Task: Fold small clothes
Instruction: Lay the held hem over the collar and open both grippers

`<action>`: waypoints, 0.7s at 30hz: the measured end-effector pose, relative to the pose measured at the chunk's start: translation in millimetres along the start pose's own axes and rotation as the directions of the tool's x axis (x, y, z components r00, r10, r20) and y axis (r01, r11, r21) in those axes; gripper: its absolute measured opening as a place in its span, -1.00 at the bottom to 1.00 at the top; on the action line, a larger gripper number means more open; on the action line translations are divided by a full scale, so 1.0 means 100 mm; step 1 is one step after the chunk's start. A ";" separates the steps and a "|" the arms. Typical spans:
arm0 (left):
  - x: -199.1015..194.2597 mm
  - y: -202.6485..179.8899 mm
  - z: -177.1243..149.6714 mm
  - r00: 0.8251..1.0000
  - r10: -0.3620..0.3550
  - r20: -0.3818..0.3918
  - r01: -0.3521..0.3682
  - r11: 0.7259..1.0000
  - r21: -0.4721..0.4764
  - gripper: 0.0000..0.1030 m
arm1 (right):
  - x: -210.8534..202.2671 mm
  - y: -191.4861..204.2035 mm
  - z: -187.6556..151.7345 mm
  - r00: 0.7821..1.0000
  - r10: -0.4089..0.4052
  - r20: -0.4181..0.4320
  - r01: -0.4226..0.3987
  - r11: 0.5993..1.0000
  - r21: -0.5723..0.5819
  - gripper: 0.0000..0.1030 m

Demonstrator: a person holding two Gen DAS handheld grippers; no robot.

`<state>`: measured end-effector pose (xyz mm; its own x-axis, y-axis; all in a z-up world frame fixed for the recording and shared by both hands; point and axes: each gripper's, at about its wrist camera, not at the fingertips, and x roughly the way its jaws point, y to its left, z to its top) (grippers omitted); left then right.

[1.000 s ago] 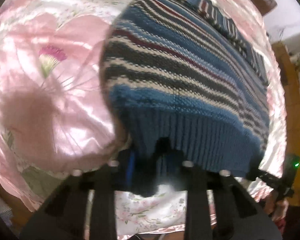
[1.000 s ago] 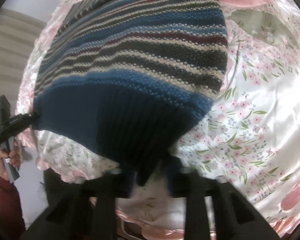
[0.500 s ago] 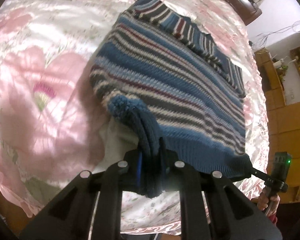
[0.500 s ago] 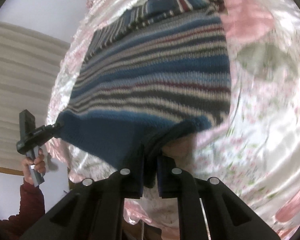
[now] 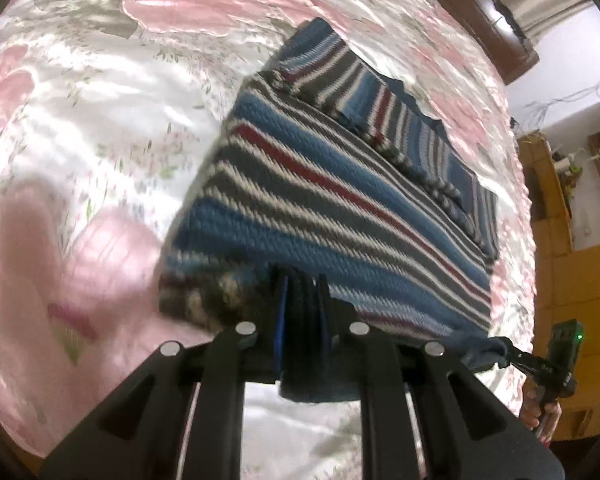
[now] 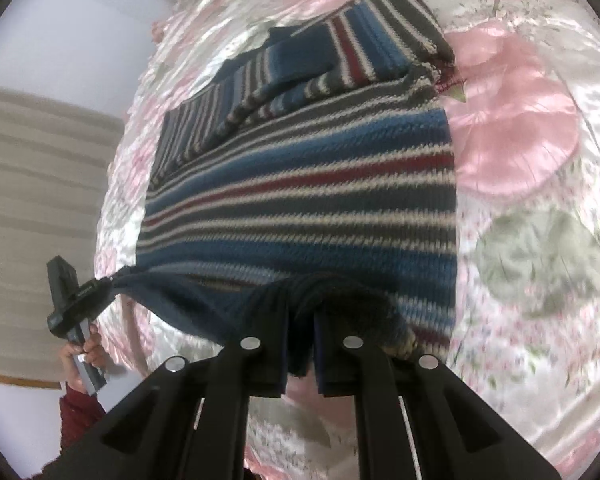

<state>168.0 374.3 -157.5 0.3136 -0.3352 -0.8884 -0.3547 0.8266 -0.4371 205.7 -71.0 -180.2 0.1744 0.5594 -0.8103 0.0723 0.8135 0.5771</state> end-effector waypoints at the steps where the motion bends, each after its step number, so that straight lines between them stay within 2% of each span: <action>1: 0.05 0.01 0.05 1.000 0.012 -0.001 -0.012 1.000 0.000 -0.76 | 0.04 -0.02 0.04 1.000 -0.002 -0.005 0.002 1.000 0.007 -0.81; 7: 0.26 0.11 0.25 0.996 0.090 -0.002 -0.090 0.996 -0.008 -0.80 | 0.33 -0.17 0.28 0.998 -0.040 -0.055 0.043 0.998 0.055 -0.81; 12: 0.36 0.24 0.32 0.997 0.076 -0.016 -0.076 0.996 -0.037 -0.76 | 0.43 -0.28 0.32 0.996 -0.036 -0.076 0.042 0.996 0.079 -0.79; 14: 0.32 0.24 0.32 0.997 0.074 -0.013 -0.074 0.997 -0.037 -0.76 | 0.41 -0.28 0.32 0.997 -0.020 -0.080 0.026 0.996 0.083 -0.70; 15: 0.27 0.24 0.32 0.997 0.073 -0.008 -0.074 0.997 -0.035 -0.67 | 0.37 -0.28 0.32 0.997 -0.012 -0.078 0.019 0.996 0.082 -0.64; 16: 0.22 0.24 0.33 0.997 0.075 0.000 -0.075 0.997 -0.031 -0.47 | 0.33 -0.27 0.31 0.997 -0.013 -0.073 0.018 0.997 0.074 -0.50; 17: 0.13 0.22 0.33 0.997 0.078 0.020 -0.078 0.997 -0.023 -0.39 | 0.28 -0.26 0.31 0.998 -0.016 -0.067 0.021 0.998 0.067 -0.39; 18: 0.07 0.21 0.33 0.997 0.078 0.029 -0.078 0.997 -0.018 -0.25 | 0.19 -0.25 0.31 0.998 -0.045 -0.048 0.048 0.997 0.056 0.05; 19: -0.02 0.18 0.33 0.996 0.079 0.044 -0.079 0.997 -0.001 -0.16 | 0.09 -0.22 0.31 0.995 -0.098 -0.017 0.099 0.994 0.037 0.38; 21: -0.16 0.08 0.33 0.994 0.085 0.065 -0.088 0.995 0.046 0.02 | -0.09 -0.18 0.30 0.987 -0.160 0.022 0.160 0.987 -0.011 0.38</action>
<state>188.9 401.4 -141.9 0.3389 -0.2333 -0.9114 -0.3402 0.8728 -0.3499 232.7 -94.9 -180.2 0.1821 0.4183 -0.8899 0.0882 0.8944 0.4385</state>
